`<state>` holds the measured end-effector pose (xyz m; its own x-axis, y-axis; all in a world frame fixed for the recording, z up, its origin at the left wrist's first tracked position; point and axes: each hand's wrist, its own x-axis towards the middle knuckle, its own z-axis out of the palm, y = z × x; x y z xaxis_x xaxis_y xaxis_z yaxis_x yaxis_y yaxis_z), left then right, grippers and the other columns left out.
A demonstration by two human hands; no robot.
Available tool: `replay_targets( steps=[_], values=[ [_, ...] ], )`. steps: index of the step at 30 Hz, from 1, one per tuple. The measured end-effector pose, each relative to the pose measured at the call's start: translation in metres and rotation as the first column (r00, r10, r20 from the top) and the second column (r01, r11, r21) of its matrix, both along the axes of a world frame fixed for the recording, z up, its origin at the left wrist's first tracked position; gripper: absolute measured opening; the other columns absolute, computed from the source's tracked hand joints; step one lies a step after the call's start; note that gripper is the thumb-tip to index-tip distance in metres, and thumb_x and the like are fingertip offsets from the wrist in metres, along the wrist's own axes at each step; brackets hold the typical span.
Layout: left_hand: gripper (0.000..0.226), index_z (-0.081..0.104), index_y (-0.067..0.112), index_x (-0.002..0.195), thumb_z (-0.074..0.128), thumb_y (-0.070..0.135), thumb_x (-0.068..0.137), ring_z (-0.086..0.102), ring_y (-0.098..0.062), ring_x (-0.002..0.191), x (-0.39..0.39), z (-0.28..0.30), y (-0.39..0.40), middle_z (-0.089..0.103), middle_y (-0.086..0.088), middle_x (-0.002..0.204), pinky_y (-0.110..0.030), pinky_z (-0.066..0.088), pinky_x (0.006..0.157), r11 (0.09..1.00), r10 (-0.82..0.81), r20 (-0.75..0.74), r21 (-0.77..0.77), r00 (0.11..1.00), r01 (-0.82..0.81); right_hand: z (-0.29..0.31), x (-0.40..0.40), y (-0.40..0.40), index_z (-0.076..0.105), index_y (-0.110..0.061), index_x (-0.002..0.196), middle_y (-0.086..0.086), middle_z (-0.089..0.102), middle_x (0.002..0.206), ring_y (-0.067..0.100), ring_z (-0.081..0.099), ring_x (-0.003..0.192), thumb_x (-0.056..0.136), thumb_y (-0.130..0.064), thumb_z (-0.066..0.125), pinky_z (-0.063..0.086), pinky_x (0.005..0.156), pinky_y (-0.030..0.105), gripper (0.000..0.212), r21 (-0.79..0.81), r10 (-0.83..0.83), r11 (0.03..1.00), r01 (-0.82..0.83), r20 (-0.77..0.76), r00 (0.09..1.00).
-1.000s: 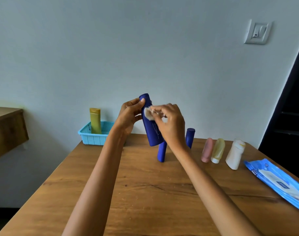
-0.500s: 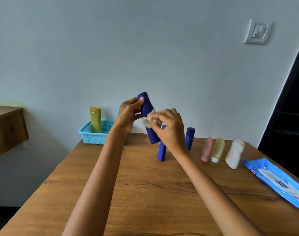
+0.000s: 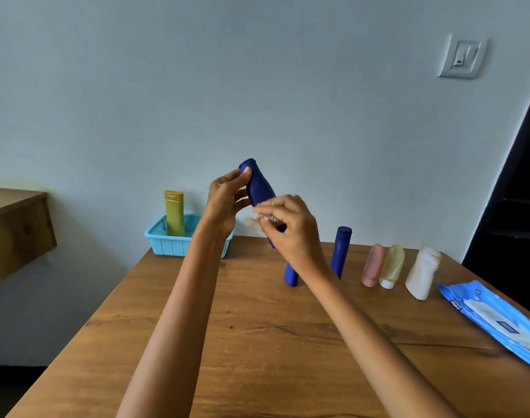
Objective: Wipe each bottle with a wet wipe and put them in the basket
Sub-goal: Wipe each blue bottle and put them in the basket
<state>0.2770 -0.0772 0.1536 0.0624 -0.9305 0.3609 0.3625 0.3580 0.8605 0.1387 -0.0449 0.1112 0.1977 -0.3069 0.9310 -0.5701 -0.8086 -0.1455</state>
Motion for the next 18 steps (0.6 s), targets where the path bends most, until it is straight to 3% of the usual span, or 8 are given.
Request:
replay_targets(
  steps=[2,8,14,18],
  values=[
    [0.014,0.065,0.009,0.098,0.057,0.019,0.093,0.061,-0.019,0.079,0.006,-0.001,-0.002,0.065,-0.008,0.091,-0.030,0.051,0.073,1.000,0.027,-0.027,-0.005,0.999,-0.027,-0.014,-0.009,0.001,0.072,-0.009,0.097,0.002,0.065,0.095,0.010,0.059,0.091,0.083,-0.015,0.063,0.049,0.079,0.013,0.018,0.021,0.006,1.000,-0.005,-0.028,1.000],
    [0.016,0.066,0.008,0.099,0.057,0.020,0.093,0.061,-0.021,0.084,0.010,-0.004,-0.003,0.066,-0.007,0.095,-0.035,0.050,0.080,1.000,0.019,-0.049,0.006,0.999,-0.019,-0.011,-0.023,-0.011,0.071,-0.005,0.096,0.006,0.066,0.093,-0.004,0.058,0.082,0.082,-0.007,0.068,0.043,0.071,0.004,0.014,0.186,-0.015,0.982,-0.018,0.176,0.984],
    [0.018,0.067,0.010,0.099,0.053,0.020,0.094,0.064,-0.016,0.077,0.002,-0.004,0.000,0.070,-0.003,0.086,-0.029,0.051,0.074,0.993,-0.114,0.088,-0.016,0.990,0.116,0.037,0.000,-0.023,0.070,-0.008,0.098,0.005,0.067,0.093,0.007,0.061,0.079,0.086,-0.016,0.067,0.047,0.070,0.009,0.015,0.109,0.027,0.993,-0.049,0.196,0.980],
    [0.016,0.068,0.011,0.098,0.054,0.018,0.094,0.064,-0.015,0.074,0.000,-0.001,0.002,0.069,-0.003,0.084,-0.029,0.051,0.072,0.998,-0.059,0.077,-0.014,0.995,0.061,0.045,0.008,-0.025,0.069,-0.010,0.098,0.002,0.067,0.095,0.006,0.062,0.080,0.087,-0.018,0.066,0.050,0.070,0.014,0.015,0.076,0.025,0.996,-0.040,0.195,0.981]
  ],
)
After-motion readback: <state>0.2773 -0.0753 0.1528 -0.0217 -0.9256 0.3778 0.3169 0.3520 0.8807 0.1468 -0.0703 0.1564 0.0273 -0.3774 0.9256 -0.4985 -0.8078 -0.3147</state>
